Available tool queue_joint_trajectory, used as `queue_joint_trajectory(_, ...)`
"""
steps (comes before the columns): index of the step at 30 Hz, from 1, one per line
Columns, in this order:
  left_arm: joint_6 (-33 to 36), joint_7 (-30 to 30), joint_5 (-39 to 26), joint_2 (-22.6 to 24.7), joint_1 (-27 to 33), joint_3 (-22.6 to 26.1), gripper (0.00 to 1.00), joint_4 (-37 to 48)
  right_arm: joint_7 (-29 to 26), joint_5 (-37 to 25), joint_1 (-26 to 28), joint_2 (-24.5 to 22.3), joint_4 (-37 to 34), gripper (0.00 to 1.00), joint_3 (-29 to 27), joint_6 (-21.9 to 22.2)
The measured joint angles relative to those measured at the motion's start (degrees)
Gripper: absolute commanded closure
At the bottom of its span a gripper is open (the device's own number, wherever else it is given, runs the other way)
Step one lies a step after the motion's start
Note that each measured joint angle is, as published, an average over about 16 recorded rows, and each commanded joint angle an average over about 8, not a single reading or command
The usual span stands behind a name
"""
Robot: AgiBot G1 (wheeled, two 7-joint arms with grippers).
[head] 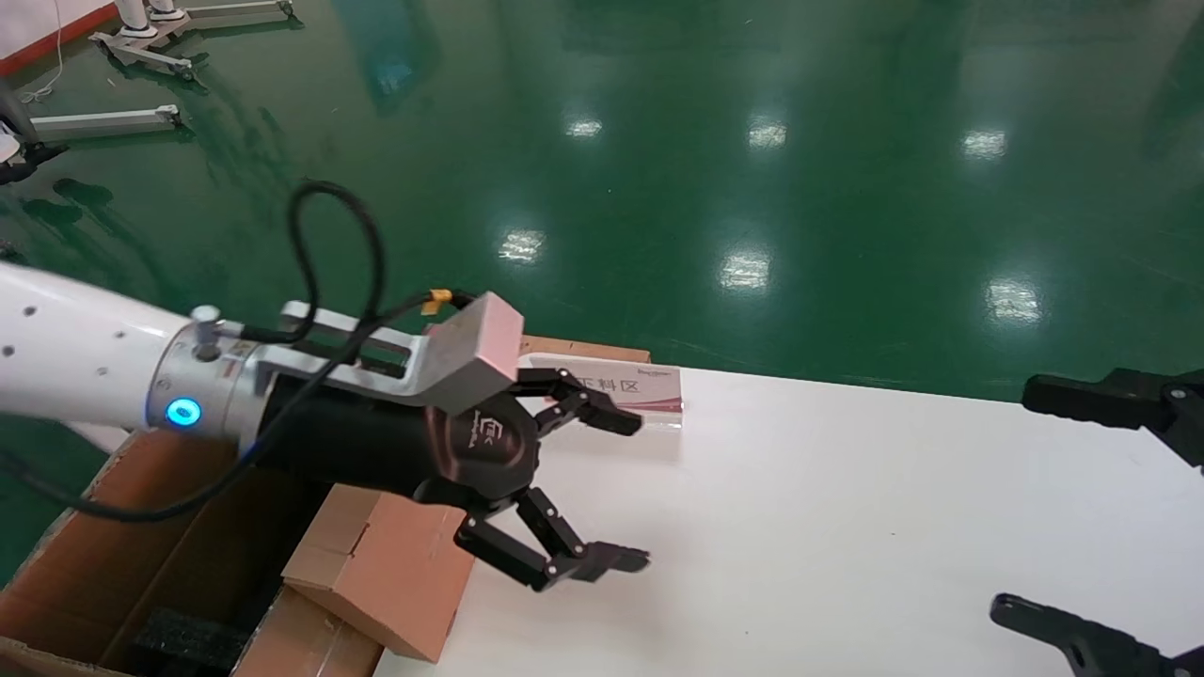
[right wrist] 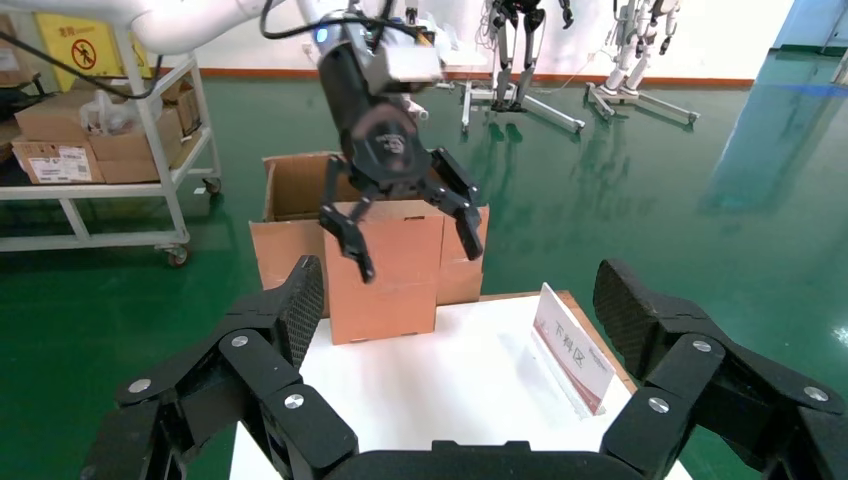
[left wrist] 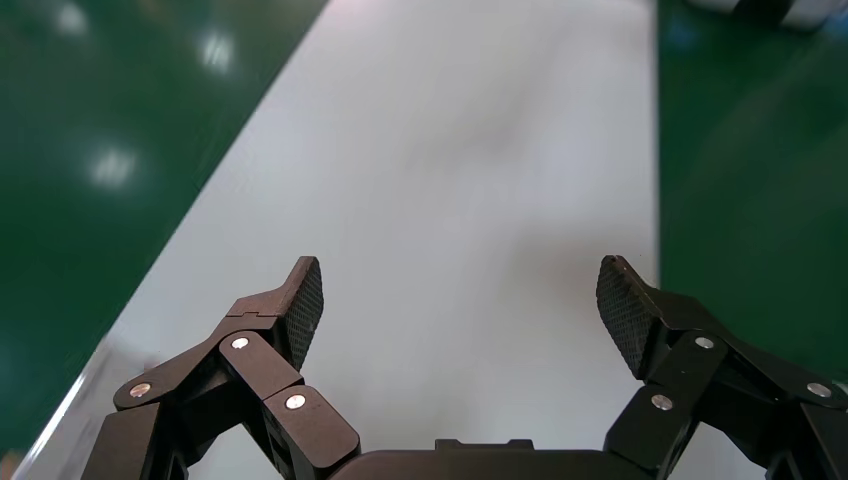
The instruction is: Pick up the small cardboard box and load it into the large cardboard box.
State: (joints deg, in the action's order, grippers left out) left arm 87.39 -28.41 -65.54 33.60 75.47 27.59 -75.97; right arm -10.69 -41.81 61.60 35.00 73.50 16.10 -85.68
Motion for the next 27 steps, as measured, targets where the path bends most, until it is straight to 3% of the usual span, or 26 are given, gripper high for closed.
queue_joint_trajectory(15, 2.84, -24.46, -24.44, 3.17, 17.84, 18.47, 0.00, -1.02, 0.03, 0.04, 0.02, -0.03, 0.00, 0.00, 0.06, 0.03)
queue_joint_trajectory(27, 2.81, -38.45, -34.18, 5.35, 29.00, 32.68, 0.00, -1.73, 0.06, 0.08, 0.03, -0.05, 0.00, 0.00, 0.12, 0.05)
